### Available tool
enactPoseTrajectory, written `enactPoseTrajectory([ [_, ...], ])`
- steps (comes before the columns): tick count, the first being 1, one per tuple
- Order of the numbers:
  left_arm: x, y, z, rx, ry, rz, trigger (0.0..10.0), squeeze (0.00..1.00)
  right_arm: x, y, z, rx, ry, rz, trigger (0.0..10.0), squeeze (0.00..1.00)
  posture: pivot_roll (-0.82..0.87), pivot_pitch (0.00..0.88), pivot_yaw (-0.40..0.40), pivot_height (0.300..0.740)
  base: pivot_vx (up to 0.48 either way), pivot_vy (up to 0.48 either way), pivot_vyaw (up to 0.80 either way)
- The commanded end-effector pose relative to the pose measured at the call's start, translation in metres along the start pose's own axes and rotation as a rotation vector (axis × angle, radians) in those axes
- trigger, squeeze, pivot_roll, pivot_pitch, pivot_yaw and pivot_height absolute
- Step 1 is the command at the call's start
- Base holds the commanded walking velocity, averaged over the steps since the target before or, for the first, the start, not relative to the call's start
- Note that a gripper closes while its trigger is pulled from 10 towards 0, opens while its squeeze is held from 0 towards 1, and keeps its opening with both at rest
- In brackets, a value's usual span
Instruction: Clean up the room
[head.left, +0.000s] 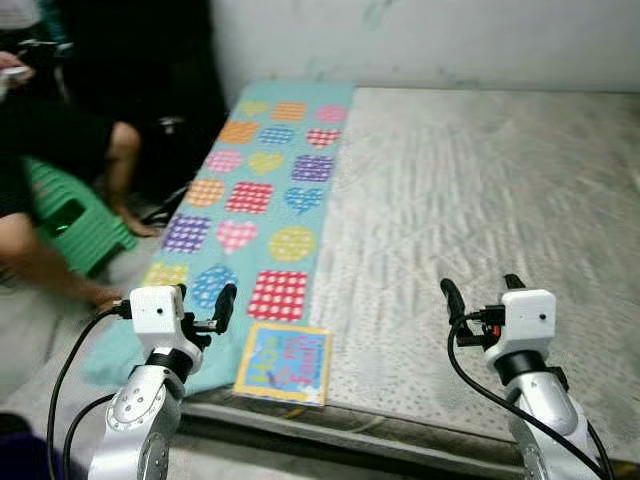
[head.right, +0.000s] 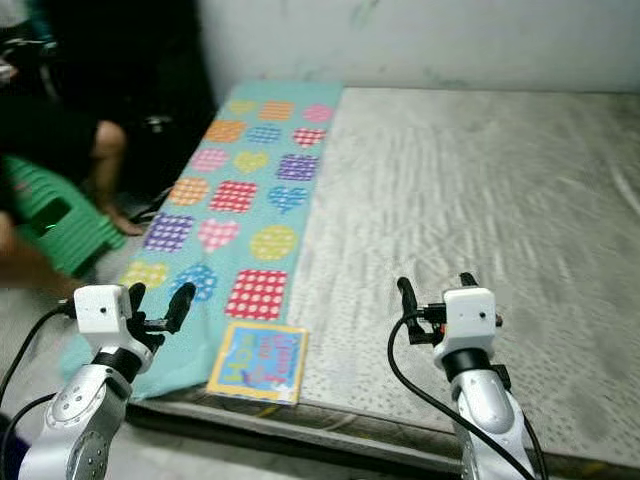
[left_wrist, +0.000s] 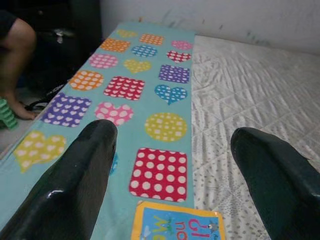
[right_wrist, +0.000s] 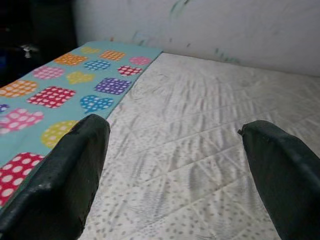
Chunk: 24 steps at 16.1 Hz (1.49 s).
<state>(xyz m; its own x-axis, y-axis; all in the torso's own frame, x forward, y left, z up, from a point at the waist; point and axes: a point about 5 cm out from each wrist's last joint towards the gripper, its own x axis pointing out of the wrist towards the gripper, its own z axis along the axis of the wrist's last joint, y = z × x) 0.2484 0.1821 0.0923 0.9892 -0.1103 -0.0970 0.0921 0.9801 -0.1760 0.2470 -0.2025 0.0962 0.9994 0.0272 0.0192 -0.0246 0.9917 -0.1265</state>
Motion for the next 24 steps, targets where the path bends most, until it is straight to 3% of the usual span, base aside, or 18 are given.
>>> enactPoseTrajectory([
  [1,-0.0026,0.0018,-0.0002,-0.009,0.014,0.01,10.0,0.0,-0.0014,0.0004,0.0044,0.002,-0.014,-0.006,10.0,0.0,-0.19,0.096,0.106,0.74,0.0,0.0,0.0],
  [11,-0.0059,0.0001,-0.0042,-0.037,0.034,0.027,10.0,0.0,-0.0023,0.0005,0.0065,-0.02,-0.01,0.018,10.0,0.0,-0.2,0.109,0.089,0.74,0.0,0.406,-0.1],
  [20,-0.0094,-0.005,-0.0017,-0.067,-0.011,-0.033,10.0,0.0,-0.0022,0.0069,0.0102,-0.066,-0.03,0.074,10.0,0.0,-0.21,0.108,0.08,0.74,0.0,0.0,0.0],
  [24,-0.0126,-0.0065,-0.0012,-0.062,-0.007,-0.048,10.0,0.0,-0.0034,0.0103,0.0098,-0.061,-0.029,0.08,10.0,0.0,-0.2,0.117,0.084,0.74,0.337,0.0,-0.38],
])
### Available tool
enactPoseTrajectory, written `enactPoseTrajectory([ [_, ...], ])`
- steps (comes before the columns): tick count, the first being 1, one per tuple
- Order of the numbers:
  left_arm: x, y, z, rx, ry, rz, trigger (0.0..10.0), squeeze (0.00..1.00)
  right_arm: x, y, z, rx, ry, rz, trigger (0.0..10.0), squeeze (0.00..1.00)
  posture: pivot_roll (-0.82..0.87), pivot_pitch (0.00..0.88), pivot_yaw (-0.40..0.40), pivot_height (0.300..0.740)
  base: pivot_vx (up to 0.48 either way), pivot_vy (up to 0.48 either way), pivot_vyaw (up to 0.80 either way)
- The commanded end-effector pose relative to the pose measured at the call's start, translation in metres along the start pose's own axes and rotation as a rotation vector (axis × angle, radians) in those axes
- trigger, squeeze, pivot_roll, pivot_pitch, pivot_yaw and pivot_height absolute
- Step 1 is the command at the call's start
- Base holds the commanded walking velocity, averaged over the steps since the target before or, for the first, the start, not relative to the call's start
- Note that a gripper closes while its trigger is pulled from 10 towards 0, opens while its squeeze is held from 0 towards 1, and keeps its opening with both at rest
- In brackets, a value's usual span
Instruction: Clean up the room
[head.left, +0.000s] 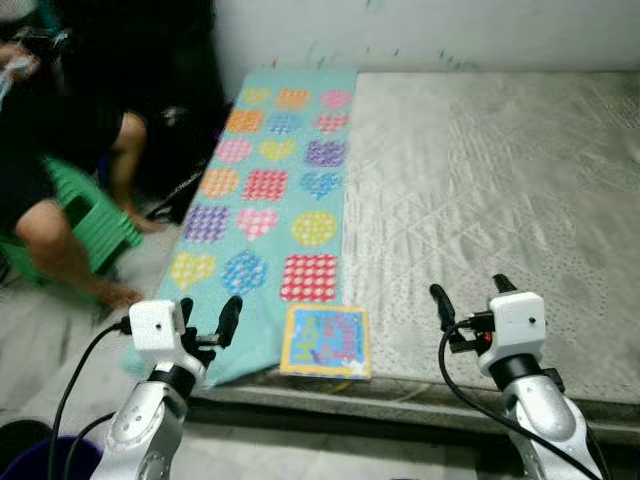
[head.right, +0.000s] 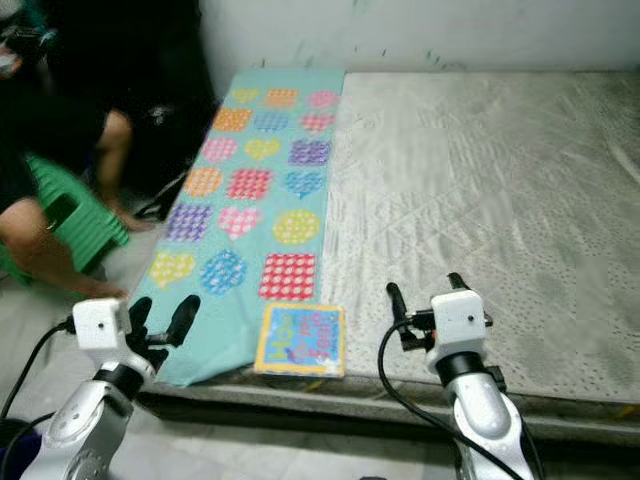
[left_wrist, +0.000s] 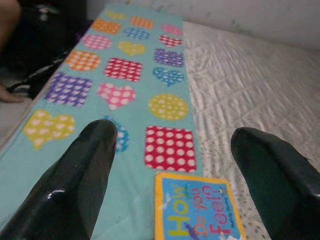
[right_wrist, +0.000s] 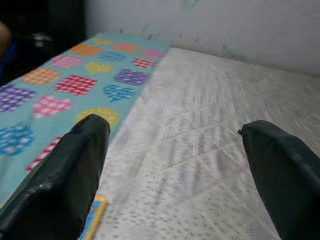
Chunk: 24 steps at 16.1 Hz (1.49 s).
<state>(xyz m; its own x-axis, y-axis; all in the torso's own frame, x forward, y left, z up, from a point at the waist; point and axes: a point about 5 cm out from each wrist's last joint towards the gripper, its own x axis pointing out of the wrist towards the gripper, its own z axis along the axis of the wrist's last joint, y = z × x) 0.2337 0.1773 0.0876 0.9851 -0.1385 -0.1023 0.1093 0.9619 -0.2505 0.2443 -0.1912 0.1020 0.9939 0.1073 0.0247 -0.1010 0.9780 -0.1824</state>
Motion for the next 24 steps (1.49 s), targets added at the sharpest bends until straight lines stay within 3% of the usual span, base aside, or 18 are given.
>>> enactPoseTrajectory([
  [1,0.0005,-0.0015,0.0057,0.015,-0.015,-0.025,10.0,0.0,-0.0021,0.0002,0.0023,-0.005,-0.01,-0.001,10.0,0.0,-0.2,0.122,0.089,0.74,0.356,0.0,-0.76],
  [4,-0.0001,-0.0017,0.0058,0.022,-0.008,-0.033,10.0,0.0,-0.0037,0.0,0.0009,-0.003,-0.006,-0.007,10.0,0.0,-0.2,0.129,0.095,0.74,0.352,0.0,-0.61],
  [7,0.0005,0.0027,0.0021,0.045,0.035,0.023,10.0,0.0,-0.0047,0.0003,-0.0006,0.0,0.0,-0.012,10.0,0.0,-0.19,0.132,0.098,0.74,0.0,0.0,0.0],
  [17,-0.0004,0.0033,0.0021,0.027,0.045,0.024,10.0,0.0,-0.0064,0.0018,-0.0022,0.003,0.004,-0.009,10.0,0.0,-0.19,0.14,0.102,0.74,0.0,0.0,0.0],
  [24,-0.0007,0.0033,0.0024,0.025,0.045,0.015,10.0,0.0,-0.0064,0.0028,-0.0028,0.001,0.006,-0.009,10.0,0.0,-0.19,0.139,0.104,0.74,0.0,0.48,0.0],
])
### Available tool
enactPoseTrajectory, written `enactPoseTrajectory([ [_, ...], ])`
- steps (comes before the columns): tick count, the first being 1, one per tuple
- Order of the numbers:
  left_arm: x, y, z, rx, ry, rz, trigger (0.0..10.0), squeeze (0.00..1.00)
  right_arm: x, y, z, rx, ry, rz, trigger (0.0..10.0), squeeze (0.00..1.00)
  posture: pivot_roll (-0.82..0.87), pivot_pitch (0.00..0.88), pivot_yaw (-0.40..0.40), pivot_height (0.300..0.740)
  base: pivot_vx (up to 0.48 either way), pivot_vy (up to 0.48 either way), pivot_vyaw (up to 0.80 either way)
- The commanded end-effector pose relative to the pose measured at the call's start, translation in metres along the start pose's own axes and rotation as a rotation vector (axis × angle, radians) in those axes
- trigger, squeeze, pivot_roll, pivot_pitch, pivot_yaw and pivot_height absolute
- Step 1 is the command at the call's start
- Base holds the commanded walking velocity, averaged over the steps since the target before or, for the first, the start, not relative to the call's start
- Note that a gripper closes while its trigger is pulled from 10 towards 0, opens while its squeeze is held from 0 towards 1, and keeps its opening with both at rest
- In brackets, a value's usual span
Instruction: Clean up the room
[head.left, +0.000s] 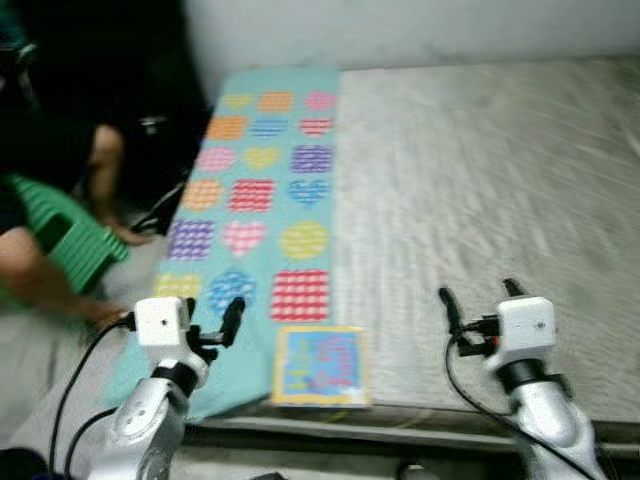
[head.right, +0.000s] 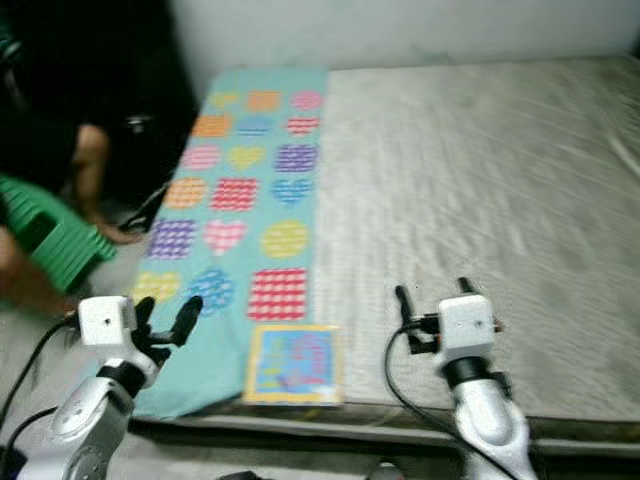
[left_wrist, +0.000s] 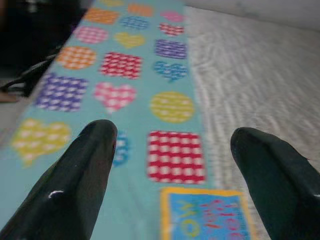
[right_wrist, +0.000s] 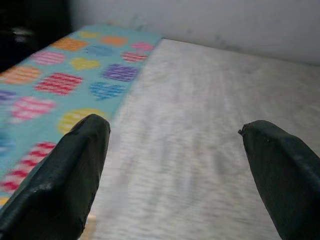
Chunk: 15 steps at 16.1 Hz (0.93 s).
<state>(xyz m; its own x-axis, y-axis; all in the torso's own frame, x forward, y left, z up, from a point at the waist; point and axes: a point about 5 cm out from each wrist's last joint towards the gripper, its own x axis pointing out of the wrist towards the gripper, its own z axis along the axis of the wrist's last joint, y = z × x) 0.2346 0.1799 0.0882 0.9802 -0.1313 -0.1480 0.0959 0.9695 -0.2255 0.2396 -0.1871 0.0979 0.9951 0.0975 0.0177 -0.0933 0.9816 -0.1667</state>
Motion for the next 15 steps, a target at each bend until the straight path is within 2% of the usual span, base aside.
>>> enactPoseTrajectory([
  [1,-0.0013,0.0008,0.0009,0.001,0.003,-0.003,10.0,0.0,-0.002,-0.0025,0.0003,-0.015,-0.003,-0.001,10.0,0.0,-0.19,0.139,0.104,0.74,0.0,0.48,0.0],
  [9,-0.0016,0.0005,0.0011,0.003,0.003,0.004,10.0,0.0,-0.0003,-0.0013,0.001,-0.014,-0.008,0.004,10.0,0.0,-0.19,0.138,0.105,0.74,0.0,0.48,0.0],
  [15,-0.0013,-0.0006,0.0015,0.014,0.0,-0.002,10.0,0.0,0.002,-0.0002,0.0025,-0.007,-0.018,0.003,10.0,0.0,-0.18,0.135,0.104,0.74,0.0,0.0,0.0],
])
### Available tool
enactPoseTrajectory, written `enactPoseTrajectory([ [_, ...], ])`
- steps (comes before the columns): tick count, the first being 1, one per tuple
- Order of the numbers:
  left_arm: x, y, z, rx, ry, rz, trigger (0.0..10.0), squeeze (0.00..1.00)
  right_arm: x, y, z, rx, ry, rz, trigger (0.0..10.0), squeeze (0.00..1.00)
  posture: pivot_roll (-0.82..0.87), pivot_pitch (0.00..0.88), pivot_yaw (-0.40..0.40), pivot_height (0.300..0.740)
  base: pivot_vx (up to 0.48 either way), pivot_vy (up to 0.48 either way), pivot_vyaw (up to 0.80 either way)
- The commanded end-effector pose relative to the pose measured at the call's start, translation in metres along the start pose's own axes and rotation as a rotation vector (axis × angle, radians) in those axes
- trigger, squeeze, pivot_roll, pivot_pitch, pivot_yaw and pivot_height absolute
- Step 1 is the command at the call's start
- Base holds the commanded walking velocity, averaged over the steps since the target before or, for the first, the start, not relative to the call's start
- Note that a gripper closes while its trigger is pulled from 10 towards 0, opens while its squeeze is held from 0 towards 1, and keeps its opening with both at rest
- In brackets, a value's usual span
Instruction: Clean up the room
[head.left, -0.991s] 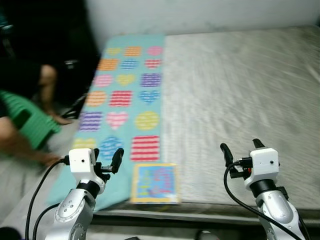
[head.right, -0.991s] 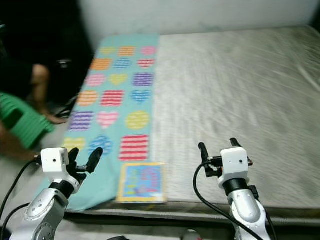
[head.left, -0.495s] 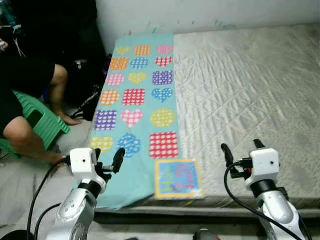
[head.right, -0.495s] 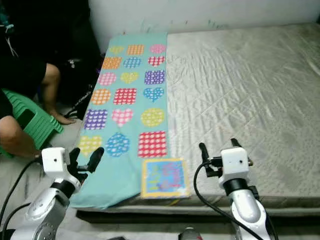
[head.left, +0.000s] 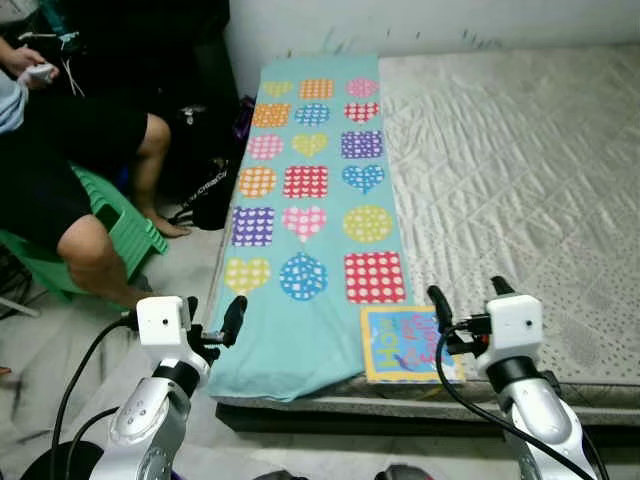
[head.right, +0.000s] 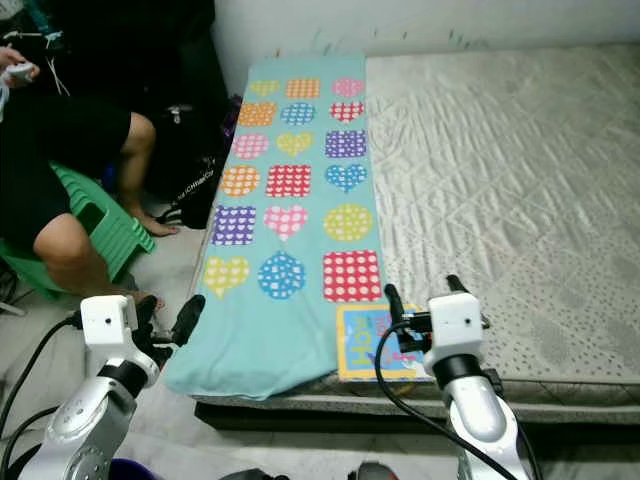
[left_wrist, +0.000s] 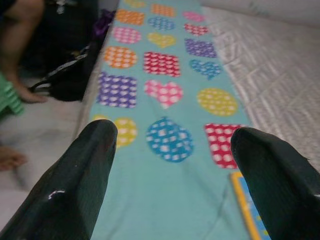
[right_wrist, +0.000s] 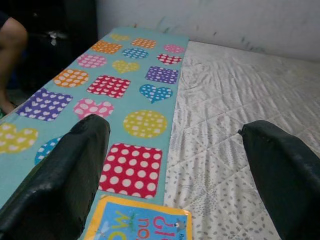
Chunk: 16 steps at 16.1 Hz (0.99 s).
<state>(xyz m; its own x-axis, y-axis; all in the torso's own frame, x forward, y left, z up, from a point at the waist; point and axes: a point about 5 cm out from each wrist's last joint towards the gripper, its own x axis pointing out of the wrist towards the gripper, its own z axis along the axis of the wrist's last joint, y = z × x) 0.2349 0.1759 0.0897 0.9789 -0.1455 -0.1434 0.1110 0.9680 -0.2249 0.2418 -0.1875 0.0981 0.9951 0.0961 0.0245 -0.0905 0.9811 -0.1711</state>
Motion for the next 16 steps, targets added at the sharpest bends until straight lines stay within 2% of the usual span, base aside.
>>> enactPoseTrajectory([
  [1,-0.002,0.004,0.001,0.011,0.002,0.013,10.0,0.0,0.0,0.0,0.002,-0.001,-0.011,0.005,10.0,0.0,-0.18,0.135,0.104,0.74,0.0,0.0,0.0],
  [2,-0.002,0.004,0.001,0.013,0.002,0.014,10.0,0.0,0.0,0.001,0.001,-0.001,-0.003,0.003,10.0,0.0,-0.18,0.134,0.106,0.74,0.0,0.0,0.0],
  [11,0.002,0.008,0.004,0.046,-0.006,0.041,10.0,0.0,0.002,0.0,0.002,-0.002,-0.006,-0.006,10.0,0.0,-0.18,0.137,0.111,0.74,0.0,0.0,-0.77],
  [16,0.011,0.008,0.012,0.08,-0.03,0.035,10.0,0.0,0.008,0.0,0.002,-0.002,-0.006,-0.001,10.0,0.0,-0.16,0.128,0.094,0.74,0.0,0.0,0.0],
])
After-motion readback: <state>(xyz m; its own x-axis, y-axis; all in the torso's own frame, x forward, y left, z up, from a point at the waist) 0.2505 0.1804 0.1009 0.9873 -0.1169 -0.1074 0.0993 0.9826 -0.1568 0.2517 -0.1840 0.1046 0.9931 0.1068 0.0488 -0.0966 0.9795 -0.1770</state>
